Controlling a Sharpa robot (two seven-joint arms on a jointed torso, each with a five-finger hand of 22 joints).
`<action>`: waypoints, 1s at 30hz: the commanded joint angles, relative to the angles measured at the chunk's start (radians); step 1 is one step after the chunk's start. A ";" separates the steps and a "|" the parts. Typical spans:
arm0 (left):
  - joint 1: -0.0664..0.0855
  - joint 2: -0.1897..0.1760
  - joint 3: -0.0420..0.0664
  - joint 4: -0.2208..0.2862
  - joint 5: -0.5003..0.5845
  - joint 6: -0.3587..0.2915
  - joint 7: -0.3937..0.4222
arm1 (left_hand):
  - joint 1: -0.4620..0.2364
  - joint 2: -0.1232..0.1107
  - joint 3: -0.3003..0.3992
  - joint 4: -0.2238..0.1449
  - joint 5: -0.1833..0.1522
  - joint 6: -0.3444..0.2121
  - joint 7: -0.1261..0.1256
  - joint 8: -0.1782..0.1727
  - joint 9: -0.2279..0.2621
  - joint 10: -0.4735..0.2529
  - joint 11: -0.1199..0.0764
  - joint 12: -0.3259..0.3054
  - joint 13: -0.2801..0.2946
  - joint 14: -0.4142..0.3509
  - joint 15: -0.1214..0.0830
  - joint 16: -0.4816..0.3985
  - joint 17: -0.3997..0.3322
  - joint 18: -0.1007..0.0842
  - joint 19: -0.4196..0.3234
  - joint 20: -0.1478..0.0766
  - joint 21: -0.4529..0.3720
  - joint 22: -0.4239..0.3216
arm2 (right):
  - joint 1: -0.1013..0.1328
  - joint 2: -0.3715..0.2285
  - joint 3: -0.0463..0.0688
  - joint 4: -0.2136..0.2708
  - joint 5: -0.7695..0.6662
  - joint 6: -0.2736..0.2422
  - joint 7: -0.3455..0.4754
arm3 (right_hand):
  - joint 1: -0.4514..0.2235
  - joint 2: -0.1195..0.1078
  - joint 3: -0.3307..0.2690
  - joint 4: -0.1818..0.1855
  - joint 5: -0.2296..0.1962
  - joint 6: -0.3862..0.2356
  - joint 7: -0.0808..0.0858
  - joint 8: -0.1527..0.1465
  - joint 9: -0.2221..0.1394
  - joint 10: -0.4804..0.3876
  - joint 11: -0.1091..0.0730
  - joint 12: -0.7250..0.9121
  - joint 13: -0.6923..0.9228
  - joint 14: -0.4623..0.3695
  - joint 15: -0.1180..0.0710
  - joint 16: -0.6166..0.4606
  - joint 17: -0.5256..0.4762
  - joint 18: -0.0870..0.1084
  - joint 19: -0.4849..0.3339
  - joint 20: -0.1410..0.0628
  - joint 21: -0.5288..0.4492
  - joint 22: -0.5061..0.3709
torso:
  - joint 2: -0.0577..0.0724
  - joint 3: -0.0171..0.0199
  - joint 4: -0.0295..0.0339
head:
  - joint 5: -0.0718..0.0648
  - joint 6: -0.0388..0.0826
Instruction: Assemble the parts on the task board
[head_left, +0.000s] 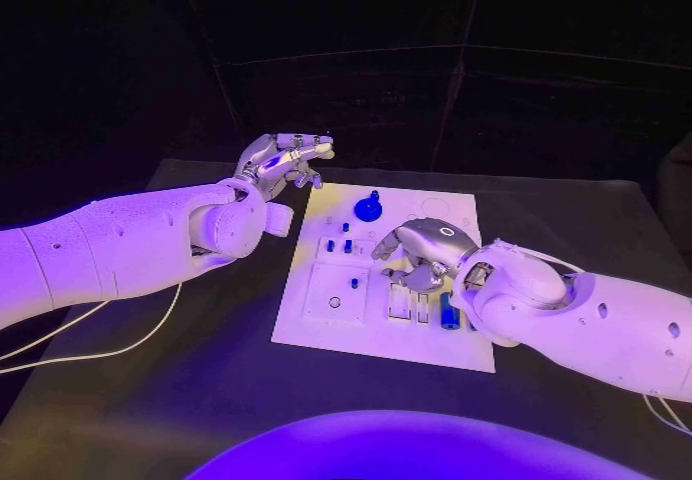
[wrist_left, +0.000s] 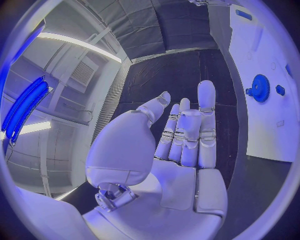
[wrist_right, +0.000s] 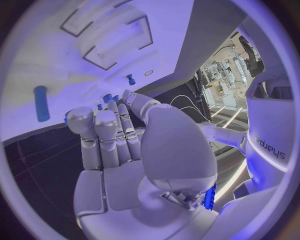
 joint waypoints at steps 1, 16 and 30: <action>0.002 -0.001 0.001 0.001 0.001 0.016 0.002 | 0.007 0.001 -0.005 -0.001 -0.001 -0.006 -0.001 -0.001 0.000 -0.005 -0.001 0.007 0.001 -0.008 0.000 -0.004 -0.001 0.012 0.001 0.007 -0.006 -0.001 | 0.021 -0.040 0.012 0.017 0.082 0.002 -0.022 | -0.034 -0.026 -0.025 0.012 -0.002 0.002 -0.012 -0.005 -0.003 0.001 -0.003 0.001 -0.002 0.001 -0.003 0.001 -0.010 -0.002 -0.012 -0.002 -0.013 -0.021 | -0.001 -0.0001 -0.0031 | -0.008 0.010; 0.002 0.005 0.001 -0.003 0.001 0.022 0.002 | 0.007 0.001 -0.006 -0.001 -0.001 -0.005 -0.001 -0.001 0.000 -0.005 -0.001 0.008 0.001 -0.008 0.000 -0.004 -0.001 0.012 0.001 0.007 -0.006 -0.001 | 0.077 -0.102 0.025 -0.048 0.053 0.123 -0.057 | 0.032 -0.009 -0.257 0.032 0.005 -0.022 -0.033 -0.026 -0.007 -0.083 -0.004 -0.009 0.000 -0.029 -0.001 -0.044 -0.094 0.015 -0.070 -0.003 -0.090 -0.111 | 0.002 -0.0001 0.0016 | -0.031 0.032; 0.001 0.007 0.001 -0.009 0.001 0.020 0.001 | 0.007 0.001 -0.006 -0.001 -0.001 -0.005 -0.001 -0.001 0.000 -0.005 -0.001 0.008 0.001 -0.008 0.000 -0.004 -0.001 0.012 0.001 0.007 -0.006 -0.001 | 0.079 -0.071 0.025 -0.075 0.033 0.276 -0.063 | 0.048 0.017 -0.274 0.034 0.009 0.010 -0.030 -0.019 -0.004 -0.019 -0.014 0.028 0.001 0.001 -0.011 0.006 -0.044 0.002 -0.019 -0.013 -0.046 -0.050 | 0.002 -0.0004 0.0020 | -0.029 0.024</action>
